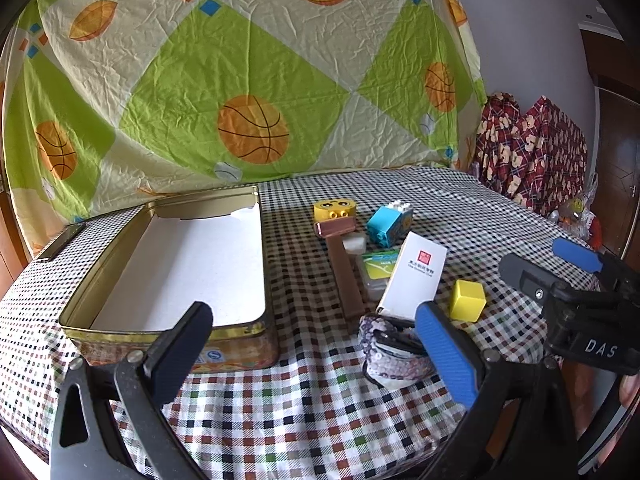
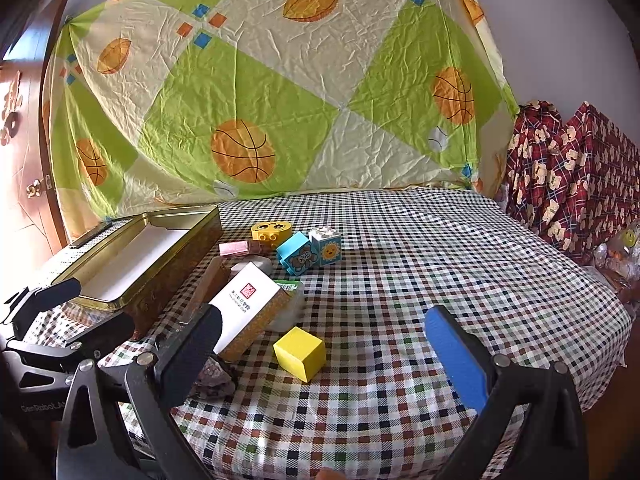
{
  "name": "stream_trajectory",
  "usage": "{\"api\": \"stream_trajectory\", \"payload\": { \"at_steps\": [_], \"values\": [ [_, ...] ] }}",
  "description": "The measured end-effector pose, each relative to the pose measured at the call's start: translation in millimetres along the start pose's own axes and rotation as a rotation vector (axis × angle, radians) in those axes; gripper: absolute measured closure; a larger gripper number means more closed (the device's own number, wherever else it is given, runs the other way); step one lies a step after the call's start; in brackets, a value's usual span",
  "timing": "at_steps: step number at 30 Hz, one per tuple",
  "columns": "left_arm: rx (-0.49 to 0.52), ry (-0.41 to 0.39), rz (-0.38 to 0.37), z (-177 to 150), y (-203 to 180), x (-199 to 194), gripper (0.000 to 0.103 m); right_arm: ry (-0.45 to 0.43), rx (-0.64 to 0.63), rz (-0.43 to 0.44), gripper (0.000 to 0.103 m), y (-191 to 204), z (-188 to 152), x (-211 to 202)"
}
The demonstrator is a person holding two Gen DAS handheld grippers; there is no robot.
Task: Organize rigid objects
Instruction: 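Grasp the patterned fabric pouch with the left gripper and lift it, then grasp the yellow cube with the right gripper while the left gripper holds the pouch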
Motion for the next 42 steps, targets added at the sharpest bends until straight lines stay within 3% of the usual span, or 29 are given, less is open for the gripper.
{"api": "stream_trajectory", "payload": {
  "at_steps": [10, 18, 21, 23, 27, 31, 34, 39, 41, 42],
  "values": [
    [0.04, -0.022, -0.067, -5, -28, 7, 0.0, 0.022, 0.024, -0.009, 0.001, -18, -4, 7],
    [0.125, 0.058, -0.105, -17, -53, 28, 0.002, 0.044, 0.032, 0.0, 0.001, -23, -10, 19],
    [0.146, 0.056, -0.119, -19, -60, 37, 0.014, 0.048, 0.026, 0.007, 0.001, -24, -12, 26],
    [0.148, 0.09, -0.16, -24, -62, 43, 0.03, 0.055, 0.019, 0.007, 0.001, -24, -14, 31],
    [0.134, 0.096, -0.206, -28, -59, 43, 0.038, 0.066, 0.015, 0.047, 0.002, -19, -16, 38],
    [0.115, 0.093, -0.225, -31, -51, 43, 0.041, 0.091, -0.026, 0.07, 0.017, -6, -19, 48],
    [0.112, 0.095, -0.215, -32, -47, 45, 0.041, 0.12, -0.056, 0.074, 0.022, 3, -23, 59],
    [0.14, 0.112, -0.164, -35, -51, 50, 0.028, 0.163, -0.08, 0.066, 0.022, 6, -28, 74],
    [0.137, 0.126, -0.178, -35, -52, 52, 0.029, 0.181, -0.088, 0.071, 0.028, 6, -28, 79],
    [0.137, 0.13, -0.186, -36, -52, 53, 0.03, 0.197, -0.091, 0.078, 0.036, 7, -29, 82]
  ]
}}
Point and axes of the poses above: each gripper's, at about its wrist camera, not at the fingertips, and x roughly the way its jaws point, y to its left, z to its top, the point moved 10 cm from there along x, roughly the way its jaws point, and after that the axes turned 12 degrees about y, right-handed, at the moved point
